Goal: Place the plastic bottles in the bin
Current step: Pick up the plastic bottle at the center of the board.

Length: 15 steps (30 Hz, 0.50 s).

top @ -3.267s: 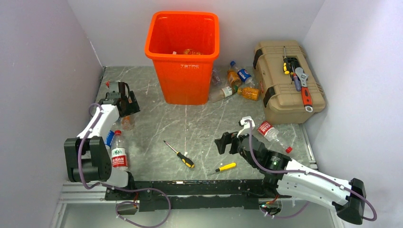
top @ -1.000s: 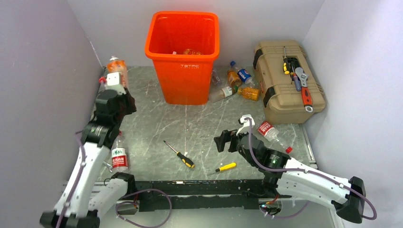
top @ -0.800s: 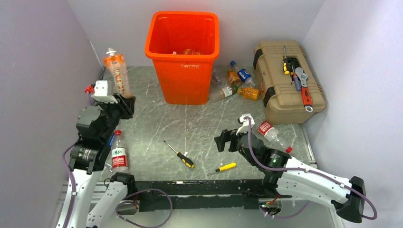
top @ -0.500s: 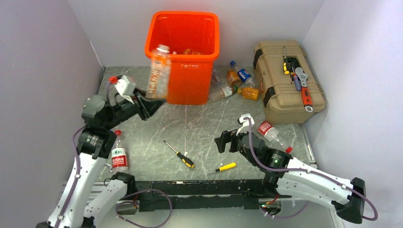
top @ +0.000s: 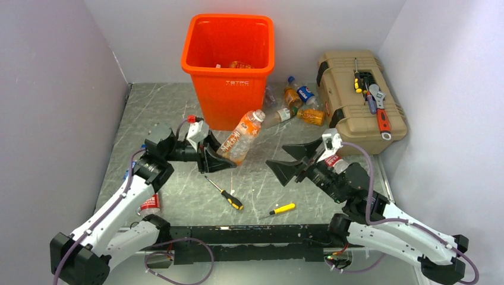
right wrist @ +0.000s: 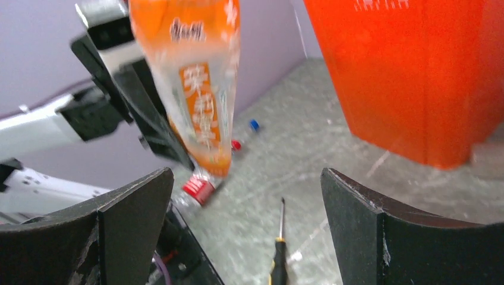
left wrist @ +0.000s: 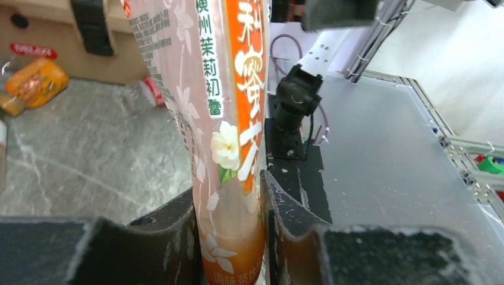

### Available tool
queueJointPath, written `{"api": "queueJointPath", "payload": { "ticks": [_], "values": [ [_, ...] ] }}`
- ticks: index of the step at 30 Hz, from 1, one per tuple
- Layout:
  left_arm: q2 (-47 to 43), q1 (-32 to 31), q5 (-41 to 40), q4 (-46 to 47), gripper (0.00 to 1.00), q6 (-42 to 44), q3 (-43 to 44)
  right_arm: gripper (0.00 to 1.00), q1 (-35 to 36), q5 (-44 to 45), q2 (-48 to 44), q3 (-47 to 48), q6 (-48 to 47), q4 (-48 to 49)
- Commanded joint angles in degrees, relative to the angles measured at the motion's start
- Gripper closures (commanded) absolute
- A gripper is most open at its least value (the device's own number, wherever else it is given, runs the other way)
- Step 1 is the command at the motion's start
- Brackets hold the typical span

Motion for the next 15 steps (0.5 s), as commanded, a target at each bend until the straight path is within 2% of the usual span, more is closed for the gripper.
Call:
{"api": "queueJointPath", "payload": {
  "ticks": [1, 7, 10, 15],
  "values": [
    [-3.4, -3.3, 1.9, 2.4, 1.0, 5.4, 0.7, 0.0, 0.1, -3.2, 3.4, 4.0, -1.8, 10.9],
    [-3.3, -5.8, 0.1, -3.1, 1.0, 9.3, 1.8, 0.0, 0.1, -6.5, 11.5, 9.6, -2.0, 14.4],
    [-4.3, -6.6, -1.5, -4.5, 1.0, 10.6, 1.8, 0.0, 0.1, -10.1, 14.3, 12.9, -3.5, 12.9],
    [-6.0, -7.0, -5.4, -6.6, 1.0, 13.1, 1.6, 0.0, 0.1, -13.3, 12.7, 12.6, -4.5, 12.3]
  ]
}}
